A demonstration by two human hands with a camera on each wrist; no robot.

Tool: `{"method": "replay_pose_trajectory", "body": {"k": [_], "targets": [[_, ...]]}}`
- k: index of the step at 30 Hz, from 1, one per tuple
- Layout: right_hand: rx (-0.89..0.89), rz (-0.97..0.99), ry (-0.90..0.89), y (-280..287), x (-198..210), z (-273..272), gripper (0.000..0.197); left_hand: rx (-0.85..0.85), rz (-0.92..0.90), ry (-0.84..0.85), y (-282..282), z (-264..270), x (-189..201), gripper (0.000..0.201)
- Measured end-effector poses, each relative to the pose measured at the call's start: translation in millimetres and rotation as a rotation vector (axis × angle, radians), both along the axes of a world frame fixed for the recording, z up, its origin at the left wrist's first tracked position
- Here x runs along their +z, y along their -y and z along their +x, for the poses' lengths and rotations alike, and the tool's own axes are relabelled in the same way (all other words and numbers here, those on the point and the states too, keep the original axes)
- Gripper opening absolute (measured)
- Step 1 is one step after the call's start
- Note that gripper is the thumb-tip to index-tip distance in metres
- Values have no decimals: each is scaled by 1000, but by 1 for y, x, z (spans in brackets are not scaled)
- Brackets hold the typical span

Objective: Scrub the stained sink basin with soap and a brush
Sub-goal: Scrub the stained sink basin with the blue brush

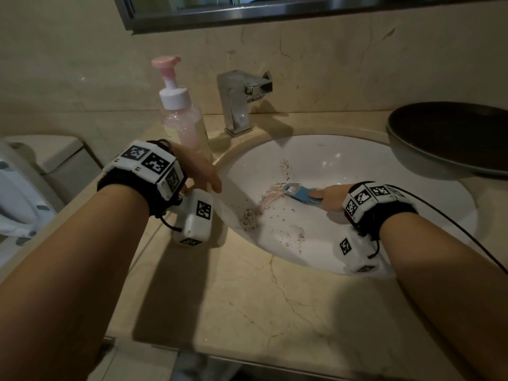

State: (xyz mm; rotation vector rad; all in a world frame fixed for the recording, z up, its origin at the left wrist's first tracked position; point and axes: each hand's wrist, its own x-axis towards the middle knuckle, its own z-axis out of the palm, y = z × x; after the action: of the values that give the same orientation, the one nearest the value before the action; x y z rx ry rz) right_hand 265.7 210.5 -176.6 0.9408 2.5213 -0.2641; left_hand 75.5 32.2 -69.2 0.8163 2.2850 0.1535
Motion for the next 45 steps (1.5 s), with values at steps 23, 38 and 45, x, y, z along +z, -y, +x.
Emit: {"method": "replay_pose_trajectory", "body": {"k": [23, 38, 45], "targets": [[253, 31, -24, 9, -11, -27, 46, -232, -126, -311, 16, 25, -28, 65], [353, 25, 182, 24, 15, -26, 62, -319, -250, -392, 12, 23, -29, 70], [336, 134, 151, 25, 2, -26, 55, -363, -306, -415, 8, 20, -26, 69]]}}
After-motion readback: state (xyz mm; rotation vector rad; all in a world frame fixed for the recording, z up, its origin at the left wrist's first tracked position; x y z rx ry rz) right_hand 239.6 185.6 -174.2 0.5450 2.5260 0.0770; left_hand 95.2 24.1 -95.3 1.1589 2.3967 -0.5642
